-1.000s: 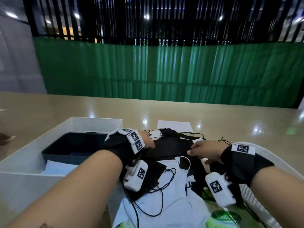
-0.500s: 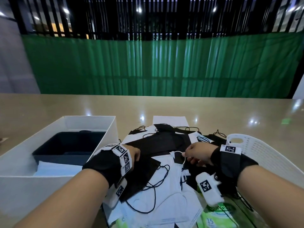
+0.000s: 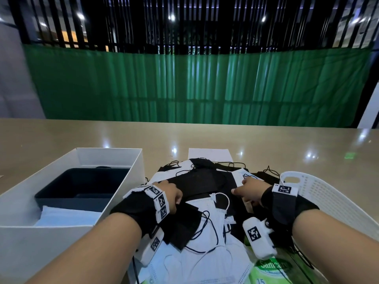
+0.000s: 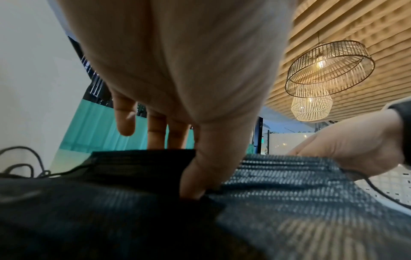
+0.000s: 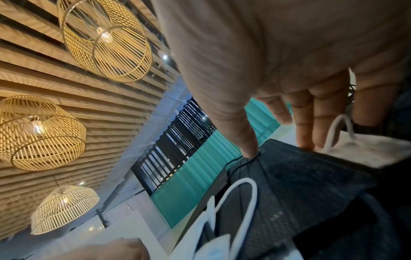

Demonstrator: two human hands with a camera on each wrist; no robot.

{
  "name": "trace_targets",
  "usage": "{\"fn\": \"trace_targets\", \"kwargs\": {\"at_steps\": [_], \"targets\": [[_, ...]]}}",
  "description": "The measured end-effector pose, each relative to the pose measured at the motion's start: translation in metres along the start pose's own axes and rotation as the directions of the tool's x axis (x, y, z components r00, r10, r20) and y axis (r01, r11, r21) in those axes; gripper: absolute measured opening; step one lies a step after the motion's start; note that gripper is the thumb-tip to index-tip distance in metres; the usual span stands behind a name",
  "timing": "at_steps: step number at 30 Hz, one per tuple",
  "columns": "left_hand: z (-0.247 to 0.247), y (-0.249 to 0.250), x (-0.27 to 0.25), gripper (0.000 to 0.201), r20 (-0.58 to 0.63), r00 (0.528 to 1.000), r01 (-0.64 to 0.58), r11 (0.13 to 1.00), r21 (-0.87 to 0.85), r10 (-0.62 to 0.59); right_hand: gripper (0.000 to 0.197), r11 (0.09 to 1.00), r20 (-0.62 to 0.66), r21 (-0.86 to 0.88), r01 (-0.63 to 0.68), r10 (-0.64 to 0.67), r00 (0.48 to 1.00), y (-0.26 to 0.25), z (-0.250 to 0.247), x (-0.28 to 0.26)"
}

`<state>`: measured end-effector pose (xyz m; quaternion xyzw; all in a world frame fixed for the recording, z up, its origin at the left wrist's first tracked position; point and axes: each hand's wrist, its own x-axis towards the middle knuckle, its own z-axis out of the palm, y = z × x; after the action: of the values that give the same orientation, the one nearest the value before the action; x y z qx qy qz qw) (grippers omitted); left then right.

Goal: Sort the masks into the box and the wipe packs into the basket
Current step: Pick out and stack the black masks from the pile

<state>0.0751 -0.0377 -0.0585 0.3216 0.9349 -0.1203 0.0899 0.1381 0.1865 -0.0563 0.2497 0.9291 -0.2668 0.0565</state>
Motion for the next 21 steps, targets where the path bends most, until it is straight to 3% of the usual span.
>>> {"fn": "trace_targets", "kwargs": {"at_steps": [3,8,10,12,15,17,18,19,21], "targets": [[0.001,-0.002,0.000,0.017,-0.051,0.999,-0.004,0.999,-0.050,0.001,0.026,0.998,0.003,-0.065,-0.012,0.012,1.000,0.001,0.003,0.000],[-0.021,0.000,-0.007,0.024,-0.260,0.965,-0.043,0.988,-0.147,0.004,0.031,0.997,-0.003,-0.029,0.077,-0.077,0.997,0.002,0.002,0.006],[-0.035,0.002,-0.012,0.018,-0.322,0.946,-0.086,0.936,-0.341,-0.030,0.028,0.989,-0.099,0.087,0.120,-0.111,0.989,0.005,-0.005,0.004],[-0.043,0.004,-0.012,0.010,-0.359,0.928,-0.176,0.731,-0.659,-0.100,0.018,0.958,-0.249,0.239,0.160,-0.099,0.963,0.011,-0.015,0.003],[-0.040,0.009,0.008,0.010,-0.350,0.895,-0.277,0.268,-0.923,-0.278,0.016,0.835,-0.382,0.501,0.227,-0.022,0.924,0.023,-0.033,0.008],[-0.033,0.019,0.019,0.019,-0.224,0.928,-0.276,-0.143,-0.951,-0.298,0.020,0.641,-0.378,0.716,0.276,0.024,0.926,0.029,-0.043,0.010],[-0.027,0.026,0.024,0.023,-0.175,0.951,-0.261,-0.355,-0.898,-0.255,0.021,0.523,-0.359,0.802,0.290,0.033,0.933,0.031,-0.046,0.010],[-0.022,0.034,0.025,0.027,-0.144,0.968,-0.232,-0.512,-0.827,-0.206,0.023,0.415,-0.339,0.860,0.298,0.027,0.940,0.032,-0.049,0.007],[-0.007,0.046,0.031,0.035,-0.085,0.982,-0.171,-0.607,-0.776,-0.167,0.028,0.282,-0.308,0.911,0.302,-0.026,0.951,0.032,-0.053,0.000]]}}
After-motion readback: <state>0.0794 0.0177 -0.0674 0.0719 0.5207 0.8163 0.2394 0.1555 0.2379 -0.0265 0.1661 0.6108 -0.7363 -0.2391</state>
